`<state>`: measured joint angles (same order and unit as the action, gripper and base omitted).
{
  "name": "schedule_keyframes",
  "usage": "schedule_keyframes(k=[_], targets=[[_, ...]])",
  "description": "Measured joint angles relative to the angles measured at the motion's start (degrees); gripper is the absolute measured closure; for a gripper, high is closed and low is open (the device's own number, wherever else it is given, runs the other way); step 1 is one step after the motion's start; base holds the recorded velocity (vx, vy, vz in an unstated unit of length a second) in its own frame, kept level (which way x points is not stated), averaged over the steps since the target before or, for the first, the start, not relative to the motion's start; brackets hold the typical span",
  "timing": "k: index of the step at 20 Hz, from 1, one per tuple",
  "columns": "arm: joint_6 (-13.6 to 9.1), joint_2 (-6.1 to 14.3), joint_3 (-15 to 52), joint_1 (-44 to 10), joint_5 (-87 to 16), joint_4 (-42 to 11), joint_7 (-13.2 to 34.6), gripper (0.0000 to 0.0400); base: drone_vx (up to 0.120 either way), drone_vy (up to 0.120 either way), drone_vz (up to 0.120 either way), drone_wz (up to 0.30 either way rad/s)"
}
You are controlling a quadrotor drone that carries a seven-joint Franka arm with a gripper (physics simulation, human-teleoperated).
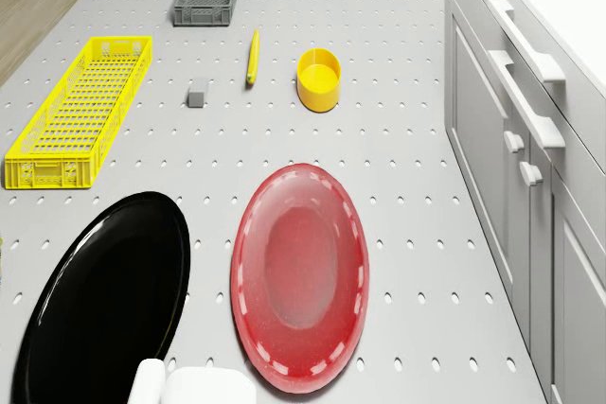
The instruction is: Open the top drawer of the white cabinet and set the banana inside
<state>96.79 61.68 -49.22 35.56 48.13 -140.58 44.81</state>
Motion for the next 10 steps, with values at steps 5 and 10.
schedule_keyframes(k=[5, 10], targets=[[0.7, 0.8, -0.2, 0.7, -0.6, -0.1, 0.5, 0.0000, 0.120, -0.120, 0.000, 0.000], [1.3, 1.5, -0.4, 1.4, -1.2, -0.2, 1.0, 0.0000, 0.120, -0.120, 0.000, 0.000]])
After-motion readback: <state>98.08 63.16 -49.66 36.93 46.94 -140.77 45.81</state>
